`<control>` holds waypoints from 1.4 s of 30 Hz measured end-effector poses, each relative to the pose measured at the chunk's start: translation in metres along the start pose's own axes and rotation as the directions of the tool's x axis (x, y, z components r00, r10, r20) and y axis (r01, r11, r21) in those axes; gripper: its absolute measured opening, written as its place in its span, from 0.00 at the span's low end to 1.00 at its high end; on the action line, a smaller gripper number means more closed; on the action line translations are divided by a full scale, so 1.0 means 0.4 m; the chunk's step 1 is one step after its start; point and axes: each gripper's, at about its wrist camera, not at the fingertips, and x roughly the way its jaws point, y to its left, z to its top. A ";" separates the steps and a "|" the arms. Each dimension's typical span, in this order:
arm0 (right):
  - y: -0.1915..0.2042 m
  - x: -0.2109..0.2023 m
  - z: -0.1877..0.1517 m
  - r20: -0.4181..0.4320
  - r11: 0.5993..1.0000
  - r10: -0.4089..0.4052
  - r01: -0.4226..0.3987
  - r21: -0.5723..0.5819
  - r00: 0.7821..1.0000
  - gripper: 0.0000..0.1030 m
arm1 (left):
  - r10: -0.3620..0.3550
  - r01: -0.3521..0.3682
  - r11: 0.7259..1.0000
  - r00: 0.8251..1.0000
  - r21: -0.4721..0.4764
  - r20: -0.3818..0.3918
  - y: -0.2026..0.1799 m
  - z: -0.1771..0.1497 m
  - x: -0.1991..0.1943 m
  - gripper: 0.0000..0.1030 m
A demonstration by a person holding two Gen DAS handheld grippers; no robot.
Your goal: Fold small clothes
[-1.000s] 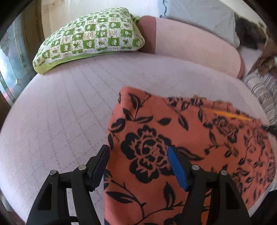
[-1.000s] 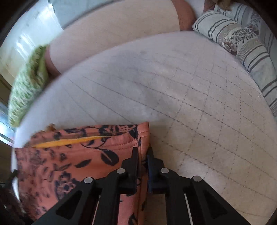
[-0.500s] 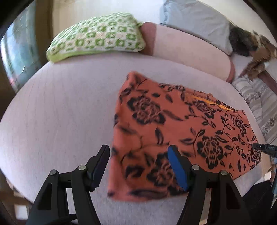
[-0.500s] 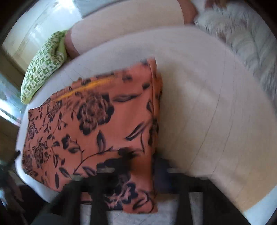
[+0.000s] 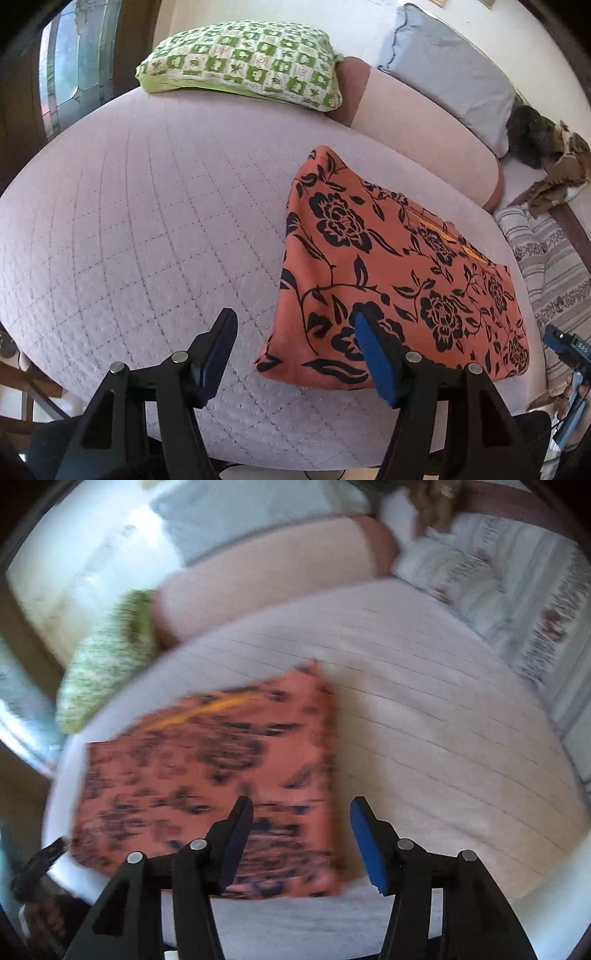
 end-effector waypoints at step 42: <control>-0.115 0.072 -0.095 -0.034 0.889 0.299 -0.266 0.372 0.954 0.73 | -0.117 0.091 0.974 0.987 0.208 0.114 -0.179 0.201 0.000 0.64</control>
